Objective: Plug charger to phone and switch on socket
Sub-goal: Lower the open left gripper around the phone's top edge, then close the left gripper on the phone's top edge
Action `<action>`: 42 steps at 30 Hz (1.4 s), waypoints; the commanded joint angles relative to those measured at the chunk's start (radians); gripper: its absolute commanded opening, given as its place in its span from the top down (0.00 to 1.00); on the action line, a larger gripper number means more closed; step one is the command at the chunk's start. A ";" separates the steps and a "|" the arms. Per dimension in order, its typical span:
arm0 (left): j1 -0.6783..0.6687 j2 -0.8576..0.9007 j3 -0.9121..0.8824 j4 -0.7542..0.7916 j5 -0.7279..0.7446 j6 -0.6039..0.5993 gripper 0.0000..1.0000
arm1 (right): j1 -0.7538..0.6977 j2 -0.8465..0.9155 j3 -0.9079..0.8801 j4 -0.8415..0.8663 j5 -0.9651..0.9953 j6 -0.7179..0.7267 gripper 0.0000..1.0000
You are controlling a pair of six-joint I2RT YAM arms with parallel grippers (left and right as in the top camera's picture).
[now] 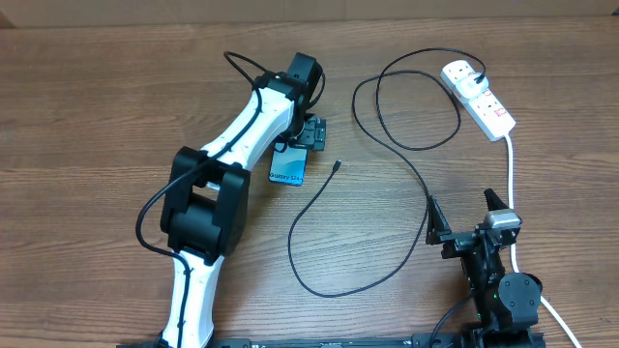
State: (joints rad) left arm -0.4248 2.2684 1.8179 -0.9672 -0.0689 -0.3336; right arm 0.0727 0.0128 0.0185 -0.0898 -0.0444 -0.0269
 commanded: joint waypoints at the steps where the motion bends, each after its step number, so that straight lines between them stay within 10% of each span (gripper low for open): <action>1: 0.006 0.017 -0.003 0.009 -0.016 0.038 0.00 | 0.006 -0.010 -0.010 0.006 0.010 -0.007 0.00; 42: 0.020 0.032 -0.005 0.005 0.021 0.102 0.00 | 0.006 -0.010 -0.010 0.006 0.010 -0.007 0.00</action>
State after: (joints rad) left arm -0.4023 2.2765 1.8179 -0.9573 -0.0566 -0.2535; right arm 0.0727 0.0128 0.0185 -0.0898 -0.0444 -0.0269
